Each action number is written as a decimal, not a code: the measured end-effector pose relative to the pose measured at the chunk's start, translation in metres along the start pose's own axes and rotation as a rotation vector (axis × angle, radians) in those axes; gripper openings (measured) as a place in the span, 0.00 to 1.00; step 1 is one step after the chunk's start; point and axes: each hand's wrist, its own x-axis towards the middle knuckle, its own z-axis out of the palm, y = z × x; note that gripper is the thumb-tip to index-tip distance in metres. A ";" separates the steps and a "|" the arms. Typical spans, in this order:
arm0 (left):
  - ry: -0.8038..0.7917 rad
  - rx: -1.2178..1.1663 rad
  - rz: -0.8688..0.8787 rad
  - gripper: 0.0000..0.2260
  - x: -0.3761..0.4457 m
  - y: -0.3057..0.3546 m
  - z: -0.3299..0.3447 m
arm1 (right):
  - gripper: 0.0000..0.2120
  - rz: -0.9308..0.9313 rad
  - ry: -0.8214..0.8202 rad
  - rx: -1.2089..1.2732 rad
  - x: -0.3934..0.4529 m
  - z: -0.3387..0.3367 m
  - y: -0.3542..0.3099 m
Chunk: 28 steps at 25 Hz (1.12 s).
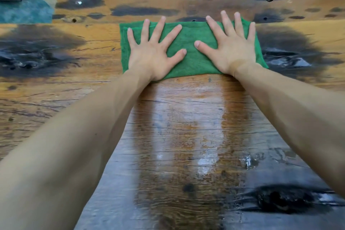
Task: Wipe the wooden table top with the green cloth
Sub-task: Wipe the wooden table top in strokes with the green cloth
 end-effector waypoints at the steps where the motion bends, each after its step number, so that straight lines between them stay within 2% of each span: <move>1: -0.001 -0.001 -0.007 0.32 -0.001 0.002 0.000 | 0.39 0.003 -0.003 -0.006 -0.001 0.000 0.000; 6: 0.008 -0.011 -0.028 0.33 -0.029 0.009 0.007 | 0.40 -0.046 -0.010 -0.015 -0.025 0.002 0.002; 13: -0.009 -0.005 -0.017 0.33 -0.115 0.035 0.021 | 0.39 -0.069 -0.043 -0.025 -0.109 0.011 0.012; 24: -0.068 -0.011 -0.002 0.34 -0.287 0.083 0.046 | 0.41 -0.035 -0.080 -0.040 -0.292 0.030 0.020; 28: -0.100 -0.020 -0.005 0.35 -0.355 0.103 0.056 | 0.43 -0.022 -0.143 -0.048 -0.360 0.034 0.023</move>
